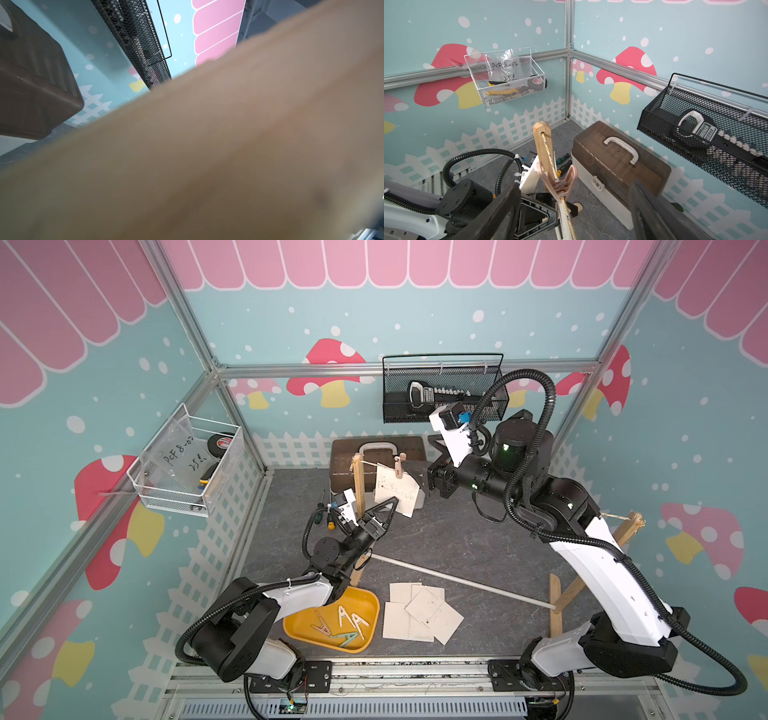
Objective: Remove the postcards from the strings
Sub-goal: Pinch the postcard on the clothesline.
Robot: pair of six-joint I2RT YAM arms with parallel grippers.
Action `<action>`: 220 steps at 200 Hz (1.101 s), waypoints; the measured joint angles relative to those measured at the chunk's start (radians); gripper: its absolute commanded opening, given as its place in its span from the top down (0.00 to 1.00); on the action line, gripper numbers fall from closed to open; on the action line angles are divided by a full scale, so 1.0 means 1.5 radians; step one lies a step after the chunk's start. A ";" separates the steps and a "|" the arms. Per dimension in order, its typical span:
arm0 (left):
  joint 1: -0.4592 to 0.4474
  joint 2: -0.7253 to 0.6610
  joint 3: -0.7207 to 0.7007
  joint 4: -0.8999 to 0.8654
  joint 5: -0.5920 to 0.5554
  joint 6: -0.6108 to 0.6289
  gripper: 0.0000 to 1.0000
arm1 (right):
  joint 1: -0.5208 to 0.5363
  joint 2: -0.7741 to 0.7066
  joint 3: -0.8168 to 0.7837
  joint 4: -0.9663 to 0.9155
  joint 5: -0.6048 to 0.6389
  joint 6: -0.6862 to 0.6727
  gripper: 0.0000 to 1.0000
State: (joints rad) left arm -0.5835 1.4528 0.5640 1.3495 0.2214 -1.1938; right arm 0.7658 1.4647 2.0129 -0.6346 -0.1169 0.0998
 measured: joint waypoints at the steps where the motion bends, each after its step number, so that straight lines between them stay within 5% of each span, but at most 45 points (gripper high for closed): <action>1: 0.000 0.000 0.000 0.001 0.000 -0.001 0.13 | -0.001 0.000 0.000 0.000 -0.001 0.001 0.18; 72: 0.001 -0.012 -0.001 0.016 0.014 -0.007 0.49 | -0.019 0.039 0.016 -0.009 -0.069 0.037 0.17; 118: 0.002 -0.024 -0.019 0.019 0.014 -0.010 0.58 | -0.021 0.075 0.044 -0.020 -0.089 0.045 0.20; 220: 0.004 -0.040 -0.037 0.022 0.018 -0.005 0.88 | -0.022 0.095 0.053 -0.026 -0.097 0.048 0.50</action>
State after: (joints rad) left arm -0.5770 1.3930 0.5087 1.3830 0.2489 -1.2007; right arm 0.7330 1.6077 2.0926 -0.6735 -0.2626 0.1715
